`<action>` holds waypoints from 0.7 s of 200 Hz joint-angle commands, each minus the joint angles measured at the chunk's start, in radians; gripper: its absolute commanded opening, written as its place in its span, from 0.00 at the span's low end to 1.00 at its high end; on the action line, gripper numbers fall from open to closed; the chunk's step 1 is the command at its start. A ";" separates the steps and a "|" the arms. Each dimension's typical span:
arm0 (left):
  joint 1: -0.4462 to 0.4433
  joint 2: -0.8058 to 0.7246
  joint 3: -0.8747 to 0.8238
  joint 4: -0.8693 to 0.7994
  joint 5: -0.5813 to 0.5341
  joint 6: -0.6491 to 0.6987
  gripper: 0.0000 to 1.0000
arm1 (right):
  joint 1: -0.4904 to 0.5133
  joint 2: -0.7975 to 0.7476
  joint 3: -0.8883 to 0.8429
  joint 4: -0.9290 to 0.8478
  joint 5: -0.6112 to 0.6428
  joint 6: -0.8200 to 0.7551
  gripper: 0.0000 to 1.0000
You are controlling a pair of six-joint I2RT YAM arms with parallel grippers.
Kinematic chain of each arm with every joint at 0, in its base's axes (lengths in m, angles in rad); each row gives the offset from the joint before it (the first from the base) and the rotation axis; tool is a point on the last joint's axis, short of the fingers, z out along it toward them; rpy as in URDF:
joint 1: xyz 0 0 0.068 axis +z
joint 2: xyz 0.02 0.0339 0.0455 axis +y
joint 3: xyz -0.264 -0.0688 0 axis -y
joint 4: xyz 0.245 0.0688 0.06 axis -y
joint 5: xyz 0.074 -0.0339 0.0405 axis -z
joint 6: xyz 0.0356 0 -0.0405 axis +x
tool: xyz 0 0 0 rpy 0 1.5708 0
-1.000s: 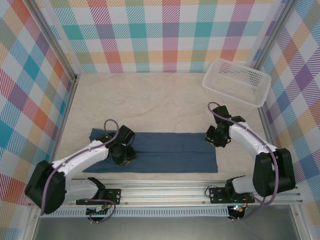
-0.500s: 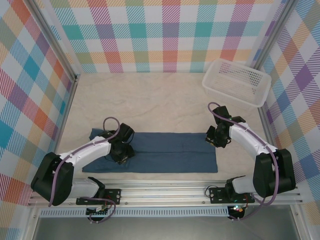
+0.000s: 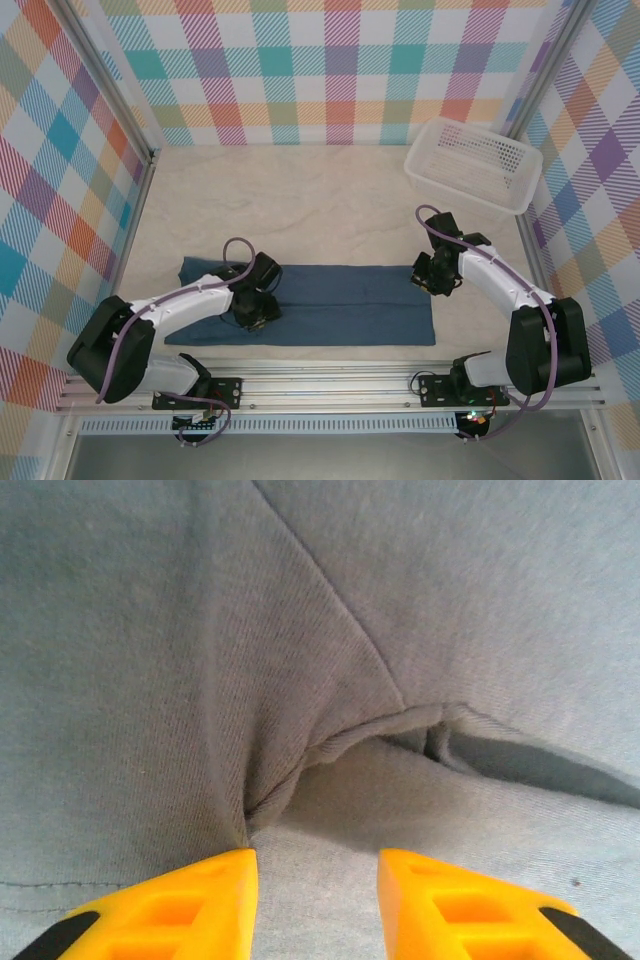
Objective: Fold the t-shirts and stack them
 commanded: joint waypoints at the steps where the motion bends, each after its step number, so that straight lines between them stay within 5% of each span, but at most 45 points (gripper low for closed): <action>1: -0.023 0.038 0.022 -0.026 0.003 -0.008 0.36 | 0.000 0.006 0.002 -0.007 -0.005 0.005 0.21; 51: -0.041 0.065 0.054 -0.020 0.014 -0.017 0.35 | 0.002 0.004 0.005 -0.010 -0.005 0.000 0.21; 85: -0.035 -0.076 0.194 -0.242 -0.146 -0.072 0.41 | 0.001 0.002 0.044 0.012 -0.004 -0.072 0.21; 111: 0.101 -0.130 0.192 -0.350 -0.171 -0.179 0.37 | 0.001 0.050 0.079 0.050 -0.047 -0.145 0.19; 140: 0.274 -0.105 0.124 -0.240 -0.144 -0.276 0.30 | 0.001 0.164 0.114 0.076 -0.105 -0.179 0.17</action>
